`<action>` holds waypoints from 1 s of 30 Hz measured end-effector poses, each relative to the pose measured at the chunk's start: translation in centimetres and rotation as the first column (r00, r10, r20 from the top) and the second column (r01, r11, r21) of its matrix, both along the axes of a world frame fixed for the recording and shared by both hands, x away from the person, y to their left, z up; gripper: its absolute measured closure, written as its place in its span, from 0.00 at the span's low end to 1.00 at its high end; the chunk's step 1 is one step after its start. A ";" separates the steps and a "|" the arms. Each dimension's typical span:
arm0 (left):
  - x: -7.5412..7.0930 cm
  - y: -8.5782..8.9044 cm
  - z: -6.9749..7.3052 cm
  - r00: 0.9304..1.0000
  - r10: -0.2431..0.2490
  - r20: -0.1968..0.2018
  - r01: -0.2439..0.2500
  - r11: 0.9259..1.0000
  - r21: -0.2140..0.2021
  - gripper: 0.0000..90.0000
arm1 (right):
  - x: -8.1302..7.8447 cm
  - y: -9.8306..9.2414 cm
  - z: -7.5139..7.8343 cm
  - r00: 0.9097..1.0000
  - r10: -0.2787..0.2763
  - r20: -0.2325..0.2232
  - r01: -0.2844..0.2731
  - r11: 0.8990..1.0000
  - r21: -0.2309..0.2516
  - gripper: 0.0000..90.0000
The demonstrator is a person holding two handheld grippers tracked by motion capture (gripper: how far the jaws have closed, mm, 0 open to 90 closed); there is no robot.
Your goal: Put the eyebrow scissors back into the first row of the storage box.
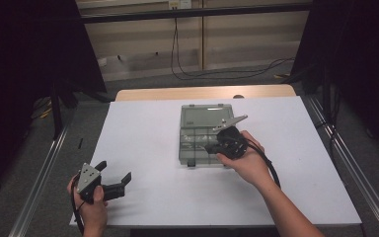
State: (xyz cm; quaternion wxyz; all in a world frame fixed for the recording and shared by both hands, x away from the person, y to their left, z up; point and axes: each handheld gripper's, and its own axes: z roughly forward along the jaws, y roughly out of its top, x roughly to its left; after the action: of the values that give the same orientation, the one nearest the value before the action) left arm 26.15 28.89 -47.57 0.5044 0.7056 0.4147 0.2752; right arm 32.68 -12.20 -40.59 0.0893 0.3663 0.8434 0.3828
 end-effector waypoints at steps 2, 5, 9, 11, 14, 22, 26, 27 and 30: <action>0.0 0.0 0.0 1.000 0.000 0.000 0.000 1.000 -0.001 0.00 | 0.3 -0.1 0.0 1.000 0.009 0.013 -0.009 1.000 -0.015 1.00; 0.0 0.0 0.0 1.000 -0.001 0.000 0.001 1.000 -0.001 0.00 | 0.7 -0.2 0.0 1.000 0.006 0.020 -0.005 1.000 -0.020 1.00; 0.0 0.0 0.0 1.000 -0.001 -0.001 0.001 1.000 -0.001 0.00 | 1.3 -0.5 0.0 0.999 0.000 0.033 0.001 1.000 -0.012 1.00; 0.0 0.0 0.0 1.000 -0.001 -0.001 0.001 1.000 0.000 0.00 | 1.5 -0.6 -0.1 0.999 -0.009 0.044 0.010 1.000 -0.014 1.00; 0.0 0.1 0.0 1.000 -0.010 -0.004 0.010 1.000 0.011 0.00 | 1.9 -0.9 -0.2 0.999 -0.014 0.047 0.015 1.000 -0.020 1.00; 0.0 0.1 0.0 1.000 -0.004 -0.005 0.004 1.000 0.010 0.00 | 3.2 -1.3 -0.5 0.997 -0.026 0.067 0.028 0.999 -0.023 1.00; 0.0 0.1 0.0 1.000 -0.007 -0.006 0.007 1.000 0.007 0.00 | 4.2 -1.6 -0.8 0.997 -0.031 0.077 0.034 0.999 -0.028 1.00; 0.0 0.1 0.0 1.000 -0.007 -0.006 0.007 1.000 0.007 0.00 | 4.3 -1.5 -0.8 0.996 -0.042 0.075 0.044 0.999 -0.031 1.00; 0.0 0.2 0.0 1.000 -0.009 -0.005 0.009 1.000 0.007 0.00 | 4.6 -1.6 -1.0 0.996 -0.046 0.074 0.049 0.998 -0.039 1.00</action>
State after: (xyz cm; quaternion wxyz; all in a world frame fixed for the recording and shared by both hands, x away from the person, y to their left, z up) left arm 26.20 29.04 -47.54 0.5020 0.7101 0.4117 0.2727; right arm 37.28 -13.77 -41.55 0.1367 0.3704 0.8383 0.3762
